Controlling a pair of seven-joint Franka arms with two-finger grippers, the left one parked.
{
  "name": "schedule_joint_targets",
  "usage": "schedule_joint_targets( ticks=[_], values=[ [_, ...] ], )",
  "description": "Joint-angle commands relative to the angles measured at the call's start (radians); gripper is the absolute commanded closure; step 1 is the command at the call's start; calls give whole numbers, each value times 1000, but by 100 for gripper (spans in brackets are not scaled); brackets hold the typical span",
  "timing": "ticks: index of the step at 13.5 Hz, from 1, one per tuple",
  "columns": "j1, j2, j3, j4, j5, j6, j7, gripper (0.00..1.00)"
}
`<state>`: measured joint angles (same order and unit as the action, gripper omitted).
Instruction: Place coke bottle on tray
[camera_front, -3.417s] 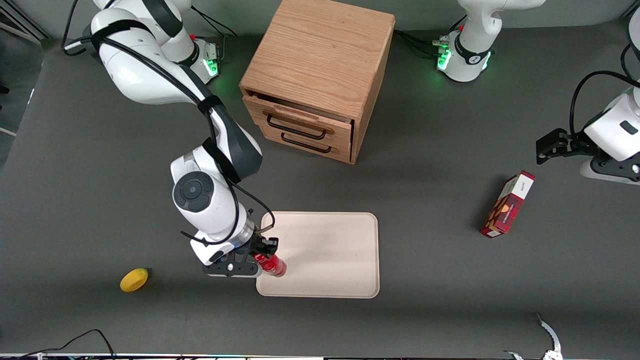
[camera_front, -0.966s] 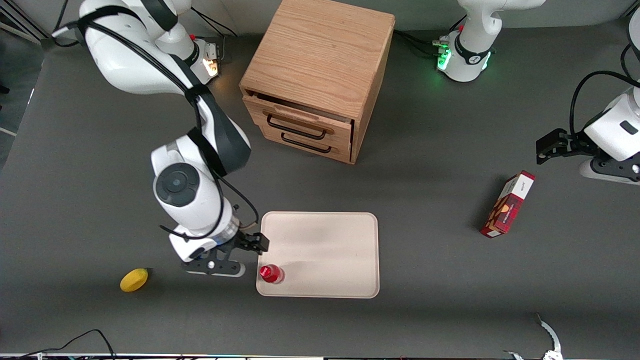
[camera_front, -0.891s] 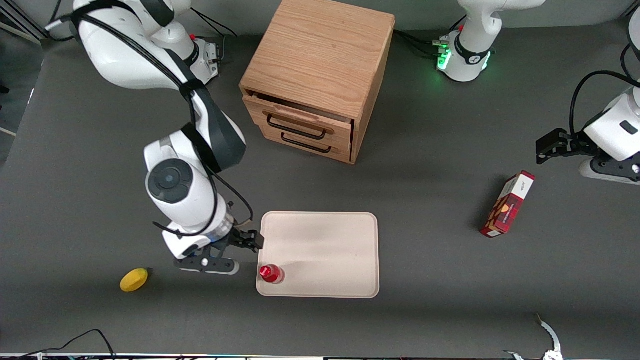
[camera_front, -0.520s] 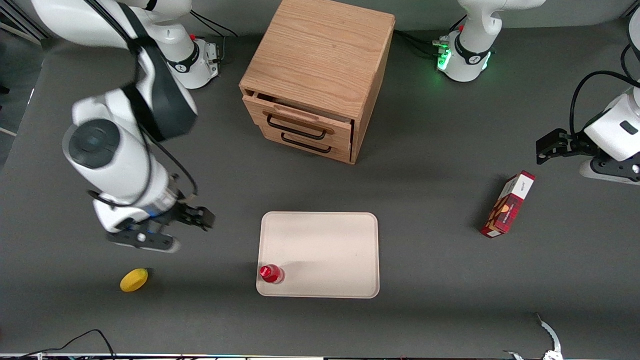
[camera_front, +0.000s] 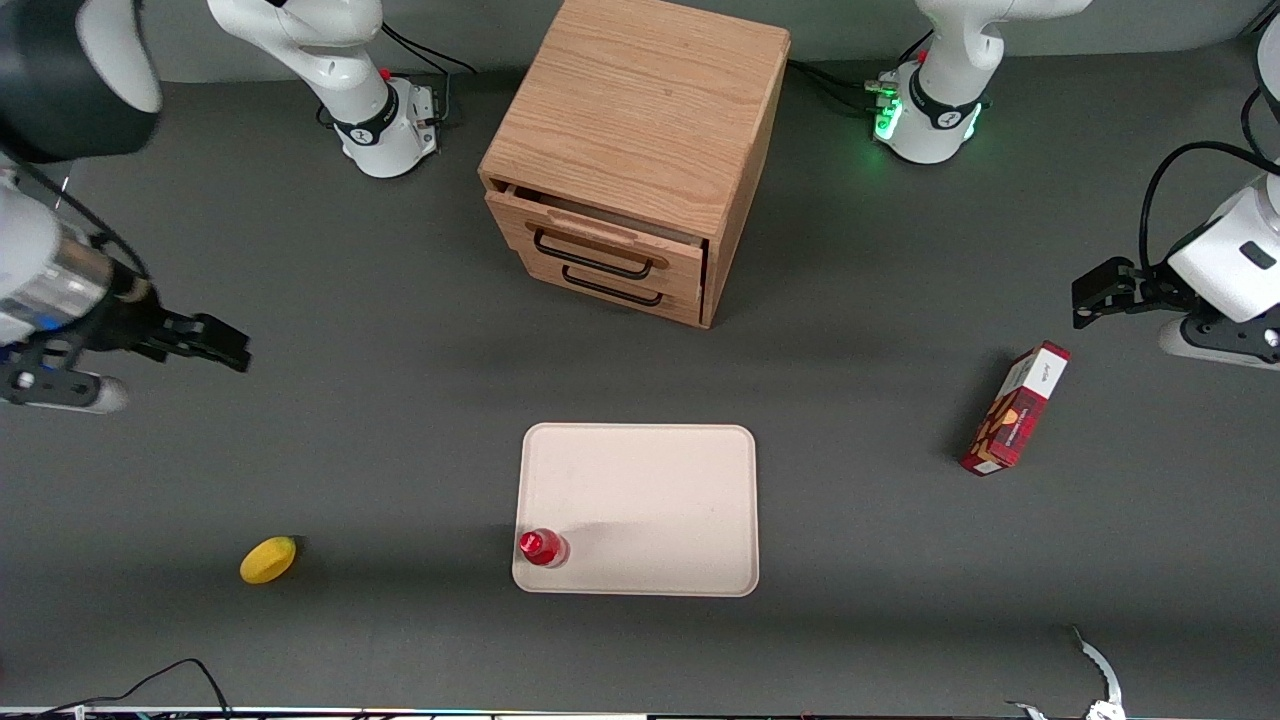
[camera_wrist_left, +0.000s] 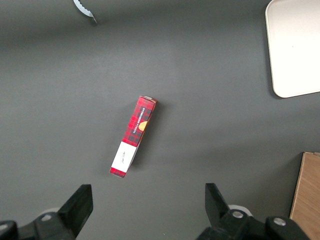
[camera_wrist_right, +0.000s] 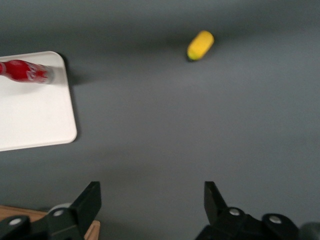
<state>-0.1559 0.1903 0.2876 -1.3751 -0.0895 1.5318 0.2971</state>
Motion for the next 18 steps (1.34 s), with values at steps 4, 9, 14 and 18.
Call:
schedule_joint_targets(
  ticks=[4,9,14,18],
  values=[
    [-42,-25,7,11,8,-33,-290,0],
    [62,-9,-58,63,-13,-59,-305,0],
    [142,-19,-154,88,-4,-78,-306,0],
    [144,-19,-154,90,-6,-91,-300,0]
  ],
)
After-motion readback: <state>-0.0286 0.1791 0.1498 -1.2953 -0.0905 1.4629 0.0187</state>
